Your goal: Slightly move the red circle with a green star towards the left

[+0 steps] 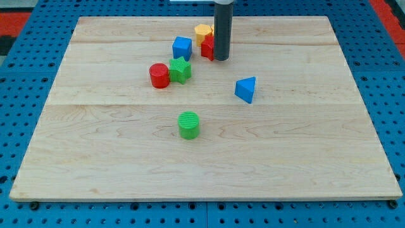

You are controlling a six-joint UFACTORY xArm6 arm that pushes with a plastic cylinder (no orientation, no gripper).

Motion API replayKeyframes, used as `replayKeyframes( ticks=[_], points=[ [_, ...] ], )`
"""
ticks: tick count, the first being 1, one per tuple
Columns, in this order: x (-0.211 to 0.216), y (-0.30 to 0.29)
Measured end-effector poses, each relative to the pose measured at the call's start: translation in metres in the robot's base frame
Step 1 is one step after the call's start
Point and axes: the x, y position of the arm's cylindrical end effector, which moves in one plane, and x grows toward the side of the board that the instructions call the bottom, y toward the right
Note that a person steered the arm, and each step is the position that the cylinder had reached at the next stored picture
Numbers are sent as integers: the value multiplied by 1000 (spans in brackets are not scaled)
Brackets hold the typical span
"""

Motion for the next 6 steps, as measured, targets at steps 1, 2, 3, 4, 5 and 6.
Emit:
replayKeyframes(
  ticks=[1, 2, 3, 4, 5, 6],
  points=[
    [21, -10],
    [26, -68],
    [12, -97],
    [8, -89],
    [29, -89],
    [25, -64]
  ],
)
